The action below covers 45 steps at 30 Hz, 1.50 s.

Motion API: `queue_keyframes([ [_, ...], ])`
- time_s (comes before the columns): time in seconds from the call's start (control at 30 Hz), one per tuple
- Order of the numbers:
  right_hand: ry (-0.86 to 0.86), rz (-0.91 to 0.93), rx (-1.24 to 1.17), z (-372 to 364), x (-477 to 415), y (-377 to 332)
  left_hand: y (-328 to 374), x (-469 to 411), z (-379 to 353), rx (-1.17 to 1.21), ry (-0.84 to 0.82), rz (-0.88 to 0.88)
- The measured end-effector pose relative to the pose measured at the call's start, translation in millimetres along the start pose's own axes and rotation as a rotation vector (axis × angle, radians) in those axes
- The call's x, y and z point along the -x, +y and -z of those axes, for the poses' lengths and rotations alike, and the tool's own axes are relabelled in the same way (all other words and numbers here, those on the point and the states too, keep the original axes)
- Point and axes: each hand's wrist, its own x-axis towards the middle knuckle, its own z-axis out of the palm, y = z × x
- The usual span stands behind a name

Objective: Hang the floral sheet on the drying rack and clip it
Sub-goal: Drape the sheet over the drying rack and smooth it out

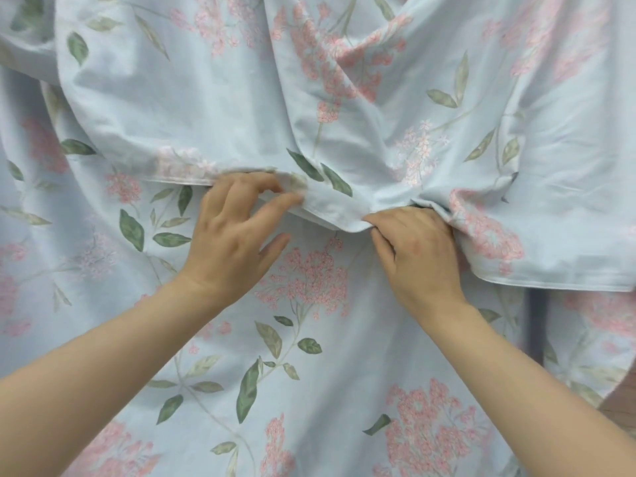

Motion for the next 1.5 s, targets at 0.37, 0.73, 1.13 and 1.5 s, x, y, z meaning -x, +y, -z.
queue_keyframes([
  [0.37,-0.112,-0.075,0.07,4.5,32.7,-20.9,11.5,25.9,-2.3,-0.084,-0.167,0.137],
  [0.73,-0.289,-0.087,0.21,-33.9,96.8,-27.8,42.6,116.1,-40.5,-0.132,-0.378,0.228],
  [1.13,-0.267,-0.174,0.159,-56.5,182.0,-28.7,92.3,179.4,-61.3,-0.072,-0.419,0.371],
  [1.5,-0.312,-0.253,0.067,-75.5,259.1,-48.8,117.6,245.6,-62.2,-0.045,-0.516,0.411],
])
